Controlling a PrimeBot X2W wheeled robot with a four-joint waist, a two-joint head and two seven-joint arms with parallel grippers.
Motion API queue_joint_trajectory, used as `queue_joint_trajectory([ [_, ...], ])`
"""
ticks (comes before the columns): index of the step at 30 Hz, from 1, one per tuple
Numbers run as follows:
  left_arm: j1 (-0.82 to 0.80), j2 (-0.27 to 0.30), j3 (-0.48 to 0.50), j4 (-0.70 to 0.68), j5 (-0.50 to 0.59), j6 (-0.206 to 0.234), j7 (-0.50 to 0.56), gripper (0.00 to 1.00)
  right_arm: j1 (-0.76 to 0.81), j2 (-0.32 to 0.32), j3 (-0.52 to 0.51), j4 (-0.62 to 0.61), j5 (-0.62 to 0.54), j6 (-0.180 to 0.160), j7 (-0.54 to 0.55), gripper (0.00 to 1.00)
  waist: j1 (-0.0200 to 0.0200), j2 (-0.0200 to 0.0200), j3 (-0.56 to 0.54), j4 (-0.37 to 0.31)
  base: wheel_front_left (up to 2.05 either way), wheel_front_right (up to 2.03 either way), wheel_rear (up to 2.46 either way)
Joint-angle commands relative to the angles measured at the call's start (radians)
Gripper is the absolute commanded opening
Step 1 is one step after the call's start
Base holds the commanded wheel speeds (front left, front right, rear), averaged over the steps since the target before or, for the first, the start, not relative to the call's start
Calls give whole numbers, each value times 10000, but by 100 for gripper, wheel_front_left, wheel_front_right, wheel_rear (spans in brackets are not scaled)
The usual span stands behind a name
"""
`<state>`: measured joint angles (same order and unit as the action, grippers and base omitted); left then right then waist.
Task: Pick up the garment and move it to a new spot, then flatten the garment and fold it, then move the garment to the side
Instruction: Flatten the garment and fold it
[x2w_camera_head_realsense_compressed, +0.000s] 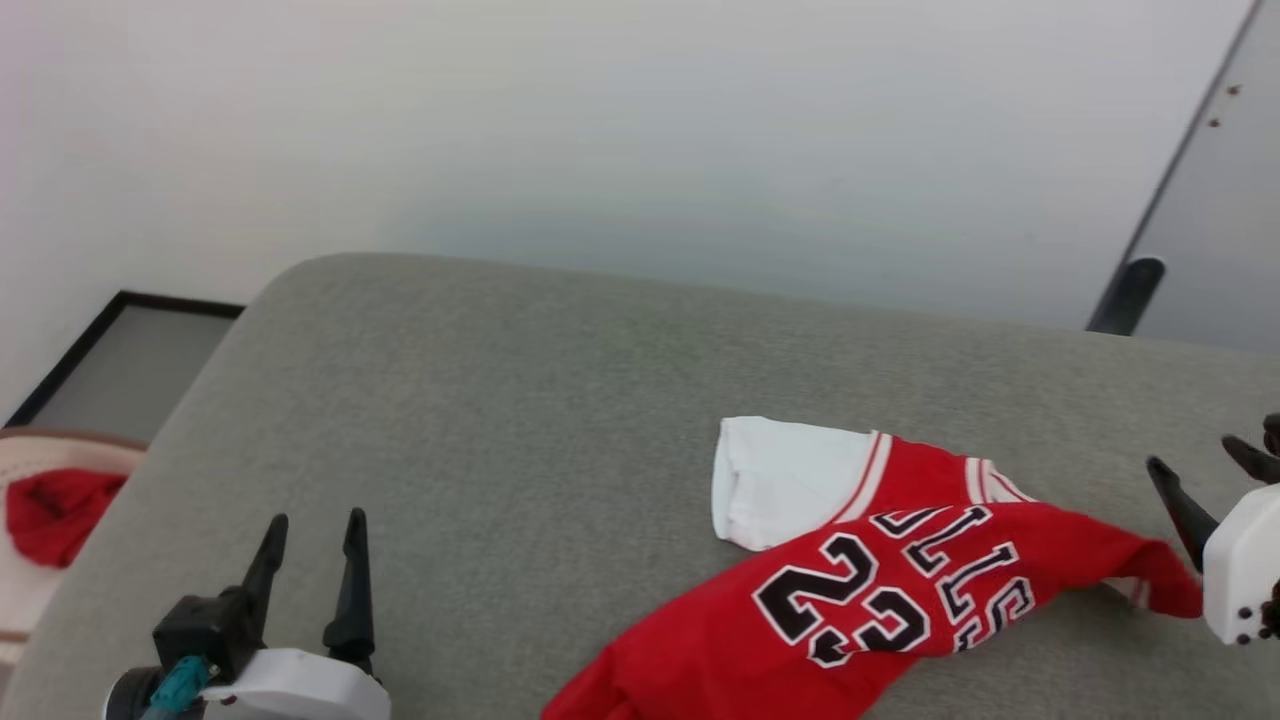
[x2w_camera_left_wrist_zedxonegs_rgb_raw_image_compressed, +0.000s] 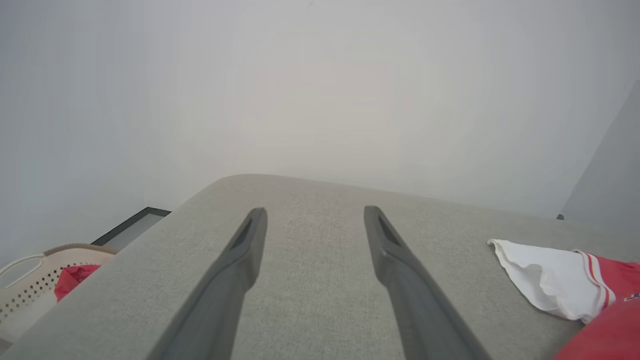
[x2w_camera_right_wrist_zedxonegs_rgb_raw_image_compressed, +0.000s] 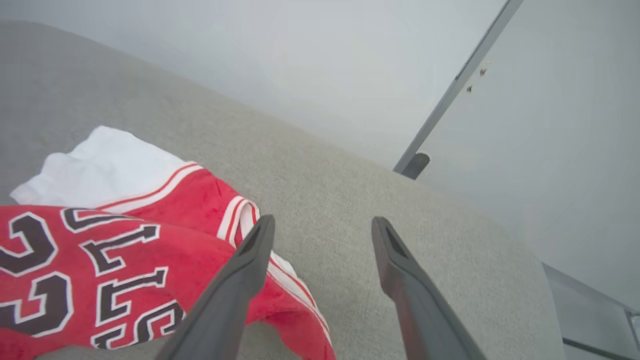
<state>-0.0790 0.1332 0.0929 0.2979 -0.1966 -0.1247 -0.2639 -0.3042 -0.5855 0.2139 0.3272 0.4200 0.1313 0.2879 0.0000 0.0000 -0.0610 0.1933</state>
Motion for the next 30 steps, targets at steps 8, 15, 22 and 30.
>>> queue_joint_trajectory([
  [8, 145, 131, 44, -291, -112, -50, 2, 100, 1314, 920, -918, -1438, -1249, -10, -1816, 100, 0, 0, -75, -1070, 0, 0, 0],
  [15, -64, 434, 140, -355, -375, -62, 2, 100, 2669, 2386, -1949, -2655, -2399, -10, -2802, 100, 0, 0, 95, -1882, 0, 0, 0],
  [22, -412, 809, -79, -529, -832, -71, 319, 100, 3262, 3333, -2064, -3316, -2978, -10, -3027, 100, 0, 0, 331, -2704, 0, 0, 0],
  [30, -1748, 2098, -1727, -829, -2521, -73, 2312, 100, 2930, 3625, -1843, -3582, -2970, -10, -2908, 100, 0, 0, 716, -3439, 0, 0, 0],
])
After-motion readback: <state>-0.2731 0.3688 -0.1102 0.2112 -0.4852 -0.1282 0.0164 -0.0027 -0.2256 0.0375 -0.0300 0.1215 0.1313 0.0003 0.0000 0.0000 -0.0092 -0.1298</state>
